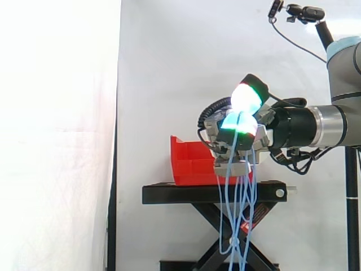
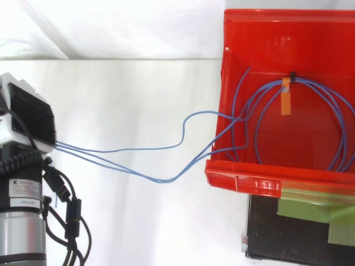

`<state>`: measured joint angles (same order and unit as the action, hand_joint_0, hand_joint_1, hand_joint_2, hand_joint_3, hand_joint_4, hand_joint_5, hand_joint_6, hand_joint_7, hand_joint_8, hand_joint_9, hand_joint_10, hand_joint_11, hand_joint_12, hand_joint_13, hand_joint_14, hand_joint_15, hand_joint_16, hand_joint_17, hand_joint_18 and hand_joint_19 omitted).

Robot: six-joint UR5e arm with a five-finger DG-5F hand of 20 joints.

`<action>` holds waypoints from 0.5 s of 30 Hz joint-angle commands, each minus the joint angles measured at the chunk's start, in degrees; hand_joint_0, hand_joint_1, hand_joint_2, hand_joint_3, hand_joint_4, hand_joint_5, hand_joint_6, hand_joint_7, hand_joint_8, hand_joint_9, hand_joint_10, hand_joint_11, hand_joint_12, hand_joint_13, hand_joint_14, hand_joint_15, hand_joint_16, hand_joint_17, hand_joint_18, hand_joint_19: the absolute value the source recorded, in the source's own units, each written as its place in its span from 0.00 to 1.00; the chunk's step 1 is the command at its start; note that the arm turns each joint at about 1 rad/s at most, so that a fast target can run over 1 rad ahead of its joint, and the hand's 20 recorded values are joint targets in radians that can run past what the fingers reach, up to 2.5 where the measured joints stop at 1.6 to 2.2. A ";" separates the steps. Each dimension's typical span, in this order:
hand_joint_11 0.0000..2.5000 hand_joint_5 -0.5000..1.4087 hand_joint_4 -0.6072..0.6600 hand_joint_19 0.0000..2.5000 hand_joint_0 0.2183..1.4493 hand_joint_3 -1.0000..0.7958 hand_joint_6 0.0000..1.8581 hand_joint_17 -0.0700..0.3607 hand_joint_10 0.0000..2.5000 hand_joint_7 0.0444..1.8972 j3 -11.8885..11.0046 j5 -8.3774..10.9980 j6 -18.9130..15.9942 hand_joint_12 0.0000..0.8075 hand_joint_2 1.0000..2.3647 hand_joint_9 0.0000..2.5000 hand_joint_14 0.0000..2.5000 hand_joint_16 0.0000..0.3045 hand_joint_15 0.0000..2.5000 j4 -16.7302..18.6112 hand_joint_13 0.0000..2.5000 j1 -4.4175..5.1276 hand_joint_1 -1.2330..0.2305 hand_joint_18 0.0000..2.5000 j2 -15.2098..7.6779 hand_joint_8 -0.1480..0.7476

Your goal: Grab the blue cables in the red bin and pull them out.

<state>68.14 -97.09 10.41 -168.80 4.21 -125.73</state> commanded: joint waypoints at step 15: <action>0.48 0.79 0.63 0.49 0.61 0.02 0.33 0.37 0.01 0.32 0.07 0.06 0.00 0.36 0.00 0.65 0.46 0.13 0.44 -0.04 0.65 0.01 0.18 0.44 0.04 0.44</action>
<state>68.15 -97.10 10.41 -168.82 4.19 -125.72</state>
